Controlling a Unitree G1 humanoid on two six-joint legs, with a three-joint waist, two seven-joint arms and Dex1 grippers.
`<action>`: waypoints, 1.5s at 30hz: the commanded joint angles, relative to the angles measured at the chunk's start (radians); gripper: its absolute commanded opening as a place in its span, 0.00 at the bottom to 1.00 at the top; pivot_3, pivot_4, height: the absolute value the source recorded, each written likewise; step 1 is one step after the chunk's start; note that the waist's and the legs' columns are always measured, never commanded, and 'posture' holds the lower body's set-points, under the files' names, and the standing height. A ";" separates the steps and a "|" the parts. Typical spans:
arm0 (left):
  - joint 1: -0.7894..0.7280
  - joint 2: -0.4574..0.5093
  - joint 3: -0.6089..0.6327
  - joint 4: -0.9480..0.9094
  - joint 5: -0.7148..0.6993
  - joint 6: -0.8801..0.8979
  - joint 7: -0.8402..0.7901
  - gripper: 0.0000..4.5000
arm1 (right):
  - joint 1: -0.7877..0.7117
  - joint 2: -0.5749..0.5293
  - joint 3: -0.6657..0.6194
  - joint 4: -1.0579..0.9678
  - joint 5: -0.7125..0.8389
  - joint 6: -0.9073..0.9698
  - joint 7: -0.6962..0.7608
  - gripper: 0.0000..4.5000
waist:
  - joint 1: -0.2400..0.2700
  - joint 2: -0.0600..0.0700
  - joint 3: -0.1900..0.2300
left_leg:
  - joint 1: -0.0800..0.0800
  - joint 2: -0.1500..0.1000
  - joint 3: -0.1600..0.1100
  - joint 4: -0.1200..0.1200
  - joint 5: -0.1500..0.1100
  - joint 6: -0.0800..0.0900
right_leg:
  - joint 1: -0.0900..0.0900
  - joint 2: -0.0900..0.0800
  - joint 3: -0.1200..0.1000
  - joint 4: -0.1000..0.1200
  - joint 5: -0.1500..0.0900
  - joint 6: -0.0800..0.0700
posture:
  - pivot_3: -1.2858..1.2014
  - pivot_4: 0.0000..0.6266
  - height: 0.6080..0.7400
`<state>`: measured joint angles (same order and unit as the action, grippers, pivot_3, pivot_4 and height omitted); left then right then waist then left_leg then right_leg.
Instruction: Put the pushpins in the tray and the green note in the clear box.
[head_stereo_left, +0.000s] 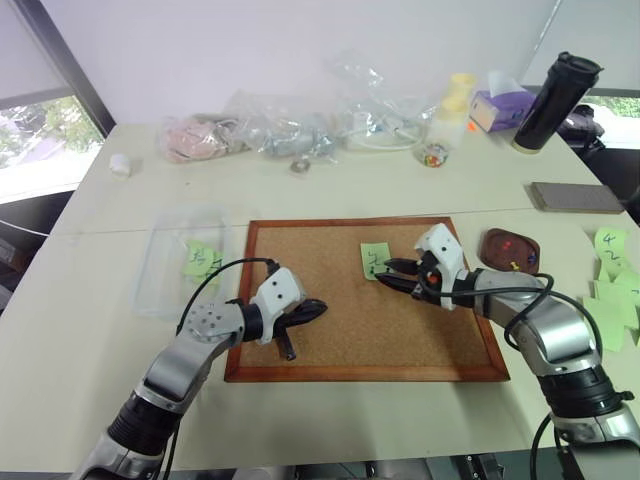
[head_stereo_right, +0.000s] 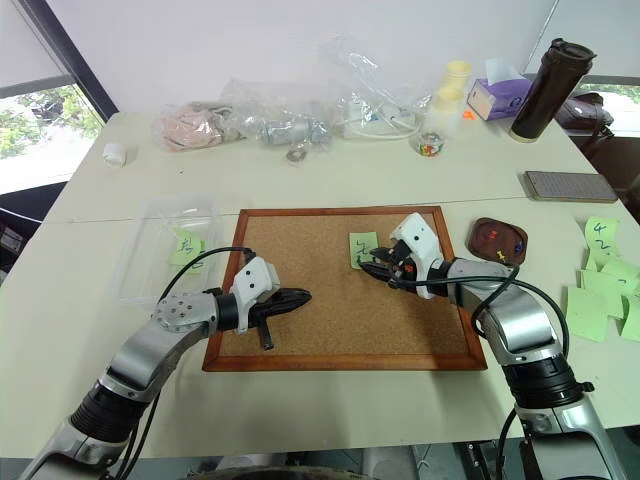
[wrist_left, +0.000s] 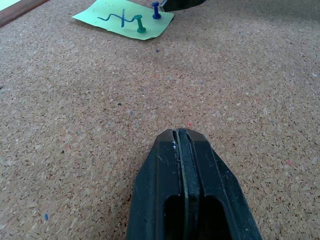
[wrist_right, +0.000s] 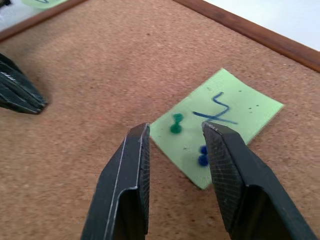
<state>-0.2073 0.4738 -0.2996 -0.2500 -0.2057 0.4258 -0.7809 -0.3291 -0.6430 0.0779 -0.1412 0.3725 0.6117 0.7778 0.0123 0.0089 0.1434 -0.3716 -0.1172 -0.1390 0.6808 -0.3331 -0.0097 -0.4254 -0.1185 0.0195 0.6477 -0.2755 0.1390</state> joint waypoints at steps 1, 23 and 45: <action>0.028 0.015 -0.018 0.021 0.021 0.027 -0.001 0.00 | -0.020 0.011 -0.006 0.009 -0.011 -0.032 0.012 0.38 | 0.000 0.000 0.000 | 0.000 0.000 0.000 0.000 0.000 0.000 | 0.000 0.000 0.000 0.000 0.000 0.000 | 0.52 0.24 1.00; 0.033 0.017 -0.023 0.015 0.015 0.052 -0.002 0.00 | -0.032 0.033 -0.041 0.062 -0.022 -0.049 0.031 0.01 | 0.000 0.000 0.000 | 0.000 0.000 0.000 0.000 0.000 0.000 | 0.000 0.000 0.000 0.000 0.000 0.000 | 0.52 0.24 1.00; 0.034 0.023 -0.031 -0.018 0.006 0.098 -0.022 0.00 | -0.117 -0.084 -0.590 0.284 0.163 0.022 -0.160 0.01 | 0.000 0.000 0.000 | 0.000 -0.001 0.000 -0.001 0.000 0.000 | 0.000 0.000 0.000 0.000 0.000 0.000 | 0.52 0.24 1.00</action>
<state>-0.2012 0.4768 -0.3000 -0.2891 -0.2089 0.4893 -0.7866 -0.4225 -0.7007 -0.4521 0.1107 0.5342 0.6643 0.6392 0.0126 0.0090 0.1434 -0.3717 -0.1176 -0.1389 0.6800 -0.3331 -0.0096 -0.4255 -0.1186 0.0195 0.6475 -0.2755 0.1390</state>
